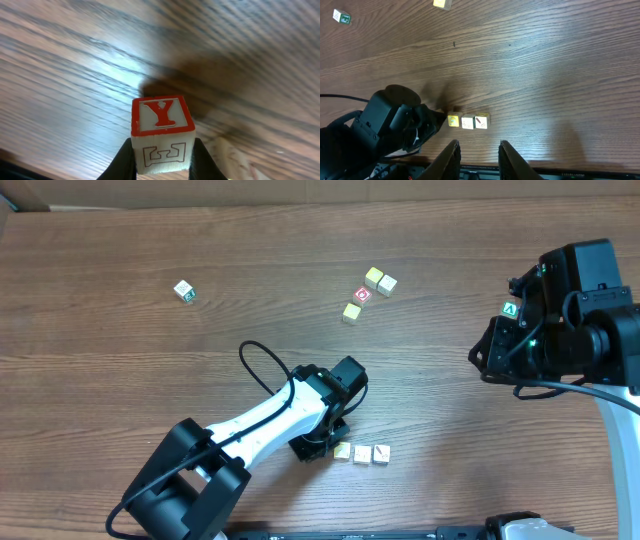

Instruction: Flip 4 blocks

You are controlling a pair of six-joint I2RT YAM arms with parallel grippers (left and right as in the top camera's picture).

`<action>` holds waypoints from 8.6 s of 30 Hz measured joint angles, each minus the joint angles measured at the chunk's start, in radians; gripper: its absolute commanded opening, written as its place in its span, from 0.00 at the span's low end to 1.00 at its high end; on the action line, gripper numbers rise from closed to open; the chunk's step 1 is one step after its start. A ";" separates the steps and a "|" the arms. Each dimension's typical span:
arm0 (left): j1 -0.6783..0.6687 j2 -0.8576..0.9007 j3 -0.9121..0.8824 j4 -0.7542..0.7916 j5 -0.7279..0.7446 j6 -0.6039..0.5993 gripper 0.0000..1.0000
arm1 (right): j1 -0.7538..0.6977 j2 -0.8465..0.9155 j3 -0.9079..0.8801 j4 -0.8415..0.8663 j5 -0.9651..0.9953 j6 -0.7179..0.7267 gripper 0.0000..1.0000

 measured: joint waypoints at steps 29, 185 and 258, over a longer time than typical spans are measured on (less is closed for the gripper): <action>0.000 -0.002 -0.008 0.055 0.024 -0.127 0.66 | 0.000 0.000 0.000 0.000 0.000 0.000 0.27; 0.291 -0.001 -0.082 -0.010 0.126 0.976 0.04 | 0.133 -0.118 -1.133 0.721 -0.247 0.239 0.04; 0.291 -0.001 -0.082 0.021 0.159 1.006 0.04 | 0.293 0.096 -1.236 1.140 -0.298 0.573 0.04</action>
